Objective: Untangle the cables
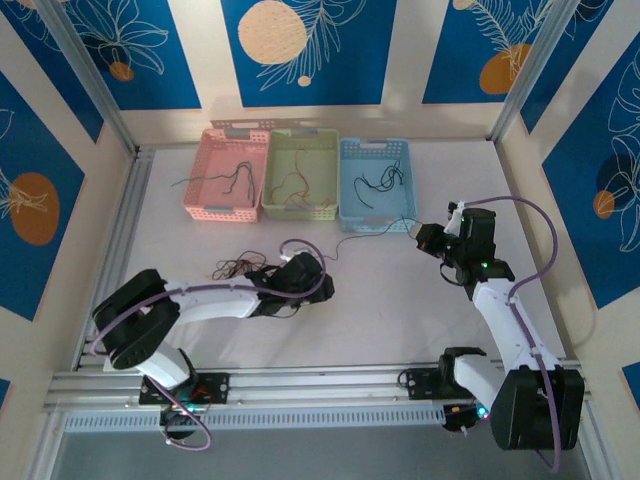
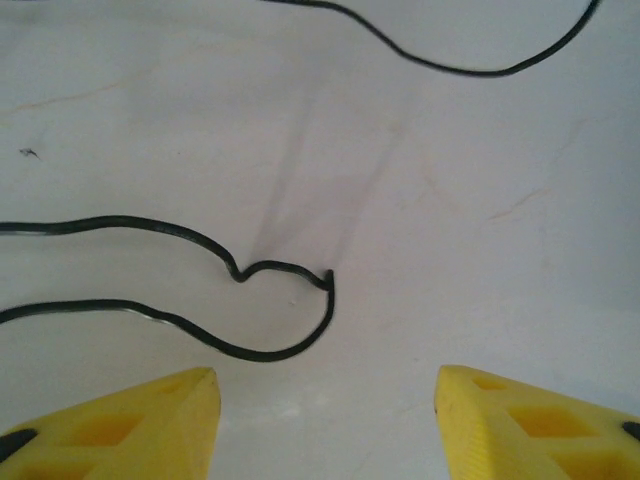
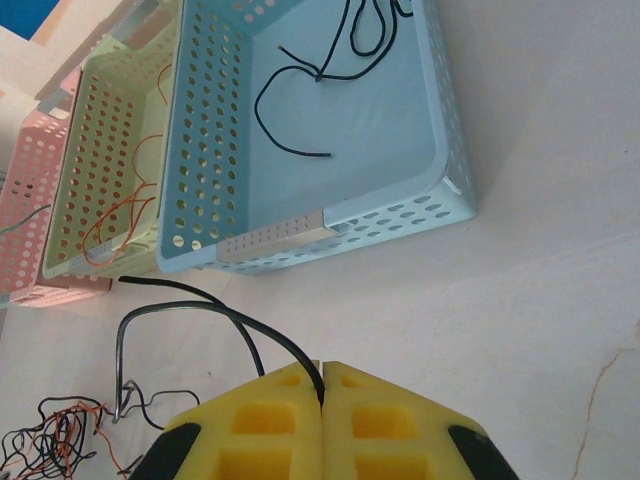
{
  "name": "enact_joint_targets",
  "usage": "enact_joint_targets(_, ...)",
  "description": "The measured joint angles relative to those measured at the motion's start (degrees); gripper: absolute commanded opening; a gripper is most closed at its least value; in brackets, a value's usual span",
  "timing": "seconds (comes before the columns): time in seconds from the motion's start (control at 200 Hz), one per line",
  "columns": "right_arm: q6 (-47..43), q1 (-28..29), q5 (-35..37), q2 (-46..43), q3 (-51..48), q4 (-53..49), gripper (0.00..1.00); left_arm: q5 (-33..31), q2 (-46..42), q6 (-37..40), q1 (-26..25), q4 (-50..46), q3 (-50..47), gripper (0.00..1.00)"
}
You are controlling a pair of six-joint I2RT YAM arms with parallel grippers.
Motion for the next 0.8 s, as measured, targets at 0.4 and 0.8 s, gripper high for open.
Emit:
enact_joint_targets(0.4,0.00,0.00,-0.37,0.07,0.00,0.26,0.00,-4.55,10.43,42.29,-0.35,-32.59,32.94,0.67)
enact_joint_targets(0.8,0.00,-0.02,-0.37,0.22,0.00,0.28,0.00,-8.90,16.52,66.18,0.39,-43.06,31.85,0.65)
